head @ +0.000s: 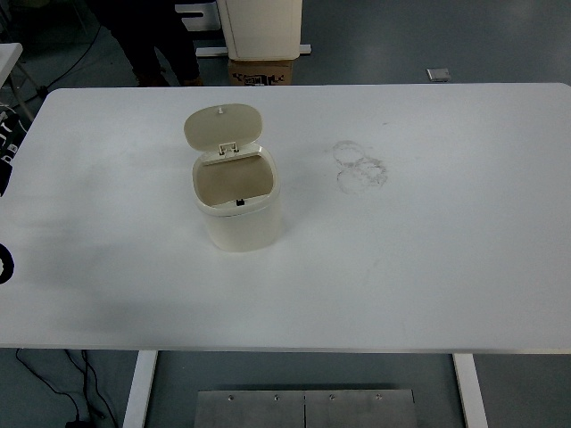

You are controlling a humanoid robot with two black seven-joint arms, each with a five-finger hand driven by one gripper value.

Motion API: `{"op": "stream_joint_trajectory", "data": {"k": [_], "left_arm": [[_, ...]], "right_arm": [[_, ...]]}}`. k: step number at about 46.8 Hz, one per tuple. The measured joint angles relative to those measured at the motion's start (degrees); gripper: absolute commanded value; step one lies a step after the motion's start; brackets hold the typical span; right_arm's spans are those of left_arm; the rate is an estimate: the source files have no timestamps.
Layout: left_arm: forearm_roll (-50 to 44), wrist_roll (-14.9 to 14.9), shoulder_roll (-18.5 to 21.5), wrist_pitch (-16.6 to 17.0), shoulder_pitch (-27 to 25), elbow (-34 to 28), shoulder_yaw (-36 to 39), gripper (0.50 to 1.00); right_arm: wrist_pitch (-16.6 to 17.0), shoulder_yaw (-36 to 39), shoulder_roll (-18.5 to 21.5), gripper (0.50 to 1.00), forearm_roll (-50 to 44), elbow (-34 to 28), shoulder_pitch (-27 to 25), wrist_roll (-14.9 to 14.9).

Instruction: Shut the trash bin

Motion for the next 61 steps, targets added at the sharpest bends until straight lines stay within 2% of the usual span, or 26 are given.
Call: {"op": "stream_joint_trajectory", "data": {"k": [16, 24, 37, 43, 54, 61], "left_arm": [[0.3, 0.3, 0.6, -3.0, -0.2, 0.0, 0.0, 1.0], [0.3, 1.7, 0.7, -3.1, -0.2, 0.0, 0.2, 1.0], [0.4, 1.8, 0.6, -3.0, -0.2, 0.0, 0.4, 1.0], [0.4, 1.8, 1.0, -3.0, 0.0, -2.6, 0.6, 1.0], [0.3, 1.7, 4.0, -2.3, -1.1, -5.7, 2.4, 1.0], [0.3, 1.8, 6.5, -1.7, -4.1, -7.5, 9.0, 1.0]], "right_arm": [[0.0, 0.0, 0.0, 0.991, 0.0, 0.0, 0.0, 0.0], [0.0, 0.0, 0.0, 0.991, 0.0, 0.0, 0.0, 0.0], [0.0, 0.0, 0.0, 0.991, 0.0, 0.0, 0.1, 0.0], [0.0, 0.0, 0.0, 0.991, 0.0, 0.0, 0.1, 0.0], [0.0, 0.0, 0.0, 0.991, 0.0, 0.0, 0.0, 0.0], [0.0, 0.0, 0.0, 0.991, 0.0, 0.0, 0.1, 0.0]]}}
